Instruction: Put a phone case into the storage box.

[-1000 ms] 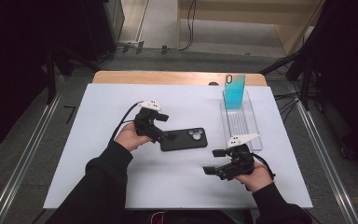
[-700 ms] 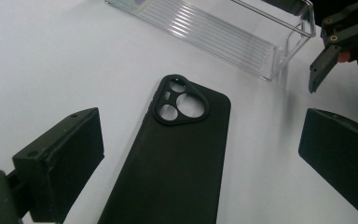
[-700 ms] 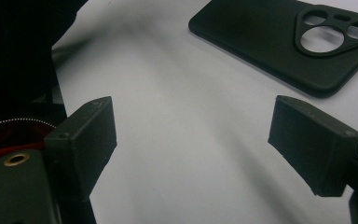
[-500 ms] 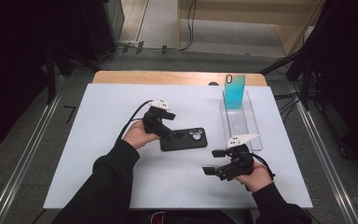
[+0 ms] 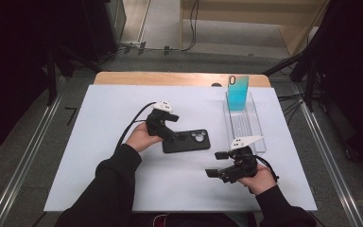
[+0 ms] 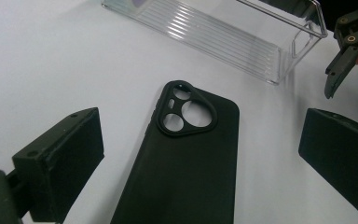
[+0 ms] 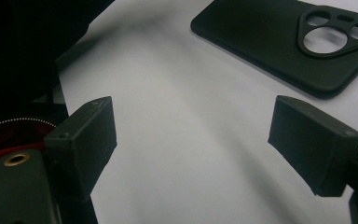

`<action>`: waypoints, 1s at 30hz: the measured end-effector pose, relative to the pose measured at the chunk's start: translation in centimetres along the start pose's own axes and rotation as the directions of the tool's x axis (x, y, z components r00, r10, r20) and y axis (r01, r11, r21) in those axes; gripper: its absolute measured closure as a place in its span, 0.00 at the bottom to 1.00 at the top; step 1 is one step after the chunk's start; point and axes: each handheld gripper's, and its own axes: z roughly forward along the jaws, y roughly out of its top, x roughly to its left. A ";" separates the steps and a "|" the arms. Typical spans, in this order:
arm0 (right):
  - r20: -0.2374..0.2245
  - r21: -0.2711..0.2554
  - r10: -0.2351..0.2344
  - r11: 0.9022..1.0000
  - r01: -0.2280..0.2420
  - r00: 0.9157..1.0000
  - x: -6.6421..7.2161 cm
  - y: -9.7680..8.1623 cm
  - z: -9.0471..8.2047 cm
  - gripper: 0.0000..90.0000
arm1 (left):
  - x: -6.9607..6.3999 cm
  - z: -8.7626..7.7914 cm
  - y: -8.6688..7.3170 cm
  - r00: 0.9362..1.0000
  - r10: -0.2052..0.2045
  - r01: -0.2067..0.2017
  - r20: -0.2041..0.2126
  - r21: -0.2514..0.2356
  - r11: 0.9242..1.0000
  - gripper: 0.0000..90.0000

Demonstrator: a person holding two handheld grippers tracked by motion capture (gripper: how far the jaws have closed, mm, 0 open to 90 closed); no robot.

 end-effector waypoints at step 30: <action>-0.007 0.008 -0.005 1.000 0.005 1.000 0.2 0.0 0.2 0.15 | 1.0 2.5 -2.6 1.000 0.008 -0.008 -0.004 0.089 0.996 0.00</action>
